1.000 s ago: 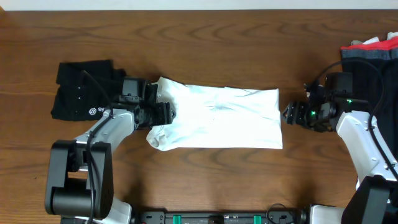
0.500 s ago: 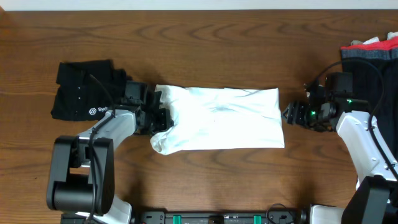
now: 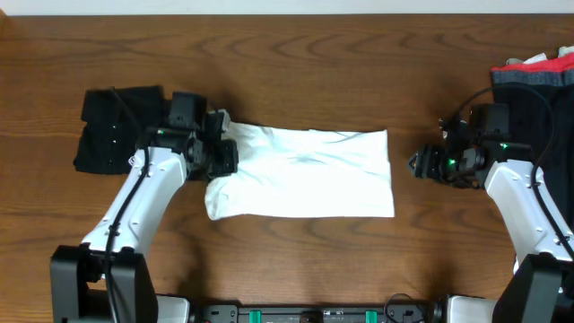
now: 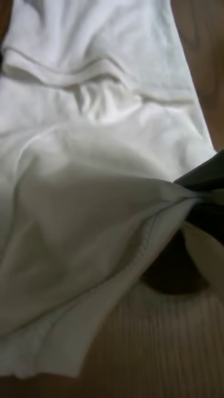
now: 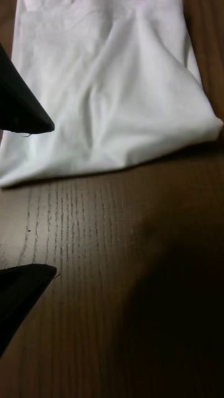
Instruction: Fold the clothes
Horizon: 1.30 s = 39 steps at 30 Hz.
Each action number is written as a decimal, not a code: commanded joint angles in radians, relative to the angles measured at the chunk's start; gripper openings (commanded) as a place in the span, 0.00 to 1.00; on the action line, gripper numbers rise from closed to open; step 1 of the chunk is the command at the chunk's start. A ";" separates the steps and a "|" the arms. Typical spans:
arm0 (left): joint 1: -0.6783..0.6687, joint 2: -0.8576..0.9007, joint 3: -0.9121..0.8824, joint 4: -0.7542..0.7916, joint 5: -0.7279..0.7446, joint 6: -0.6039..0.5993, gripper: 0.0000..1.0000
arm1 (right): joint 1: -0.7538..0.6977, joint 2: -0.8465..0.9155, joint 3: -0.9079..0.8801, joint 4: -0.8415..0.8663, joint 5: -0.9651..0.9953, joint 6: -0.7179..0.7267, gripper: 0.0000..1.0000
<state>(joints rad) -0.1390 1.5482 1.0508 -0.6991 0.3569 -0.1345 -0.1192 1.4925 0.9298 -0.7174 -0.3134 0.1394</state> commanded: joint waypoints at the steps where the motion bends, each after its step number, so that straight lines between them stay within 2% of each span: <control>1: -0.045 -0.008 0.065 -0.038 -0.057 -0.010 0.06 | -0.007 0.007 0.001 0.001 0.010 -0.017 0.65; 12: -0.360 -0.006 0.227 -0.092 -0.215 -0.190 0.06 | -0.007 0.007 0.001 0.000 0.010 -0.017 0.66; 16: -0.472 0.010 0.236 -0.041 -0.228 -0.282 0.06 | -0.007 0.007 0.001 -0.005 0.010 -0.017 0.66; 21: -0.576 0.054 0.236 0.067 -0.227 -0.340 0.06 | -0.007 0.007 0.001 -0.008 0.010 -0.017 0.67; 31: -0.706 0.145 0.257 0.256 -0.227 -0.381 0.06 | -0.007 0.007 0.001 -0.013 0.010 -0.013 0.68; 39: -0.714 0.148 0.368 0.114 -0.291 -0.356 0.06 | -0.007 0.008 0.000 -0.020 0.011 -0.013 0.66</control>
<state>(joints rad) -0.8543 1.6993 1.3567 -0.5674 0.1165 -0.4999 -0.1192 1.4925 0.9298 -0.7368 -0.3061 0.1398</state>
